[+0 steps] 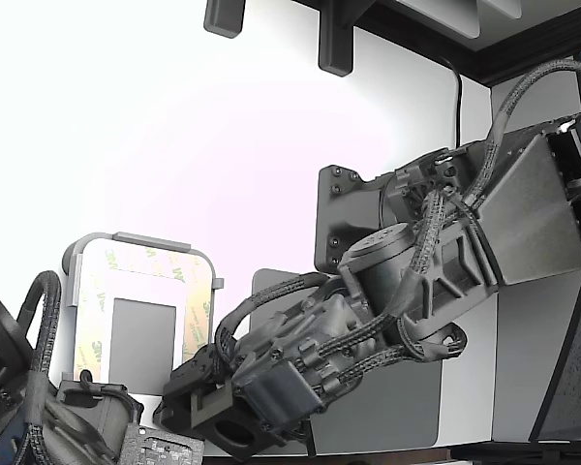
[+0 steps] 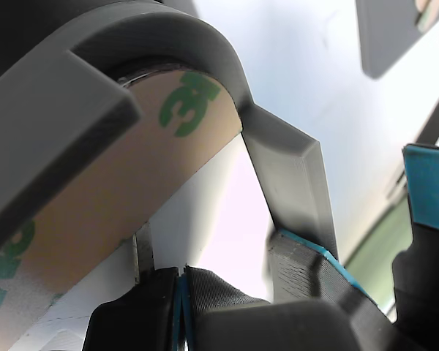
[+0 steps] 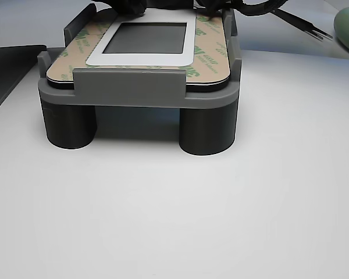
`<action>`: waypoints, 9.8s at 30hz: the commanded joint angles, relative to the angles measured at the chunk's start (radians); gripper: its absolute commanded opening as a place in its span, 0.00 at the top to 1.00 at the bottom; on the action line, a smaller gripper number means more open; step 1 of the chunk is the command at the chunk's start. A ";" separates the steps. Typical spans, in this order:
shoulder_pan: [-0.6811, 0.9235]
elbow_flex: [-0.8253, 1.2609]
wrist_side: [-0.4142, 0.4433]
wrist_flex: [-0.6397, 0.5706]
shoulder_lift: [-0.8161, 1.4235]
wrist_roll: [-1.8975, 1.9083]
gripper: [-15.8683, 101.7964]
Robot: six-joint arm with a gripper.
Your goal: Peel off protective film from adhesive tape.
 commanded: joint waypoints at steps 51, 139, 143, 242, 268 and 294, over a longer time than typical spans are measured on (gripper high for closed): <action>0.011 -0.083 0.000 0.034 0.002 0.035 0.96; 0.005 -0.058 0.002 0.029 0.012 0.020 0.96; 0.006 -0.060 0.002 0.032 0.014 0.021 0.96; 0.018 -0.017 0.005 0.012 0.052 0.003 0.95; 0.029 -0.041 0.018 0.049 0.057 0.012 0.95; 0.034 0.009 0.018 0.025 0.083 0.015 0.93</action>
